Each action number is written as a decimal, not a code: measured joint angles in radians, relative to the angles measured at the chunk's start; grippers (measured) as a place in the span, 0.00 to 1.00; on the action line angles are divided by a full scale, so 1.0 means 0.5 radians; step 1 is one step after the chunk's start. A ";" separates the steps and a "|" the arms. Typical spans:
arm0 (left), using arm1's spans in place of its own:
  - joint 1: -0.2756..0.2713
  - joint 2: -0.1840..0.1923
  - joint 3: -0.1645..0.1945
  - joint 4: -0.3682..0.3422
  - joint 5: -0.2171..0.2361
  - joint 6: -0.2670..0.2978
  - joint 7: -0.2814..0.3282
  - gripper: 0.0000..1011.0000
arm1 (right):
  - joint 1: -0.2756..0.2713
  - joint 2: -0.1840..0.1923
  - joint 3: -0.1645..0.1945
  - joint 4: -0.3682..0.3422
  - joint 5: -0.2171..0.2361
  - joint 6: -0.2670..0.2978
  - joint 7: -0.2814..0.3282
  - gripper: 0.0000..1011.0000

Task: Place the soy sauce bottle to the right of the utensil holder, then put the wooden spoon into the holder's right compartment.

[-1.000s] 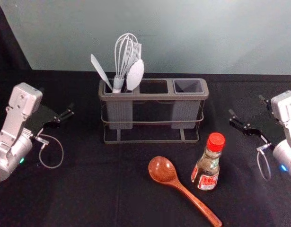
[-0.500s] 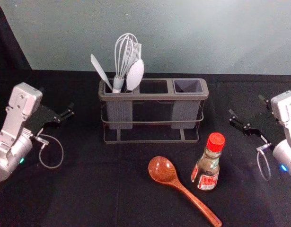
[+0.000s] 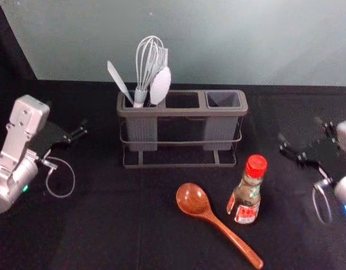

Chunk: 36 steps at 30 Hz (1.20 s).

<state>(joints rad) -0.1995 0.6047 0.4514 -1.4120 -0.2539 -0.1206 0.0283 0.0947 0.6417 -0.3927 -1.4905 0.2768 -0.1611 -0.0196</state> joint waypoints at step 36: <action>0.000 0.000 0.000 0.000 0.000 0.000 0.000 1.00 | -0.990 0.440 0.512 -0.741 0.601 -0.261 0.615 0.99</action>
<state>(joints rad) -0.1995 0.6047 0.4514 -1.4120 -0.2539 -0.1205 0.0283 -0.4005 0.8617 -0.1366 -1.8611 0.5774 -0.2915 0.2880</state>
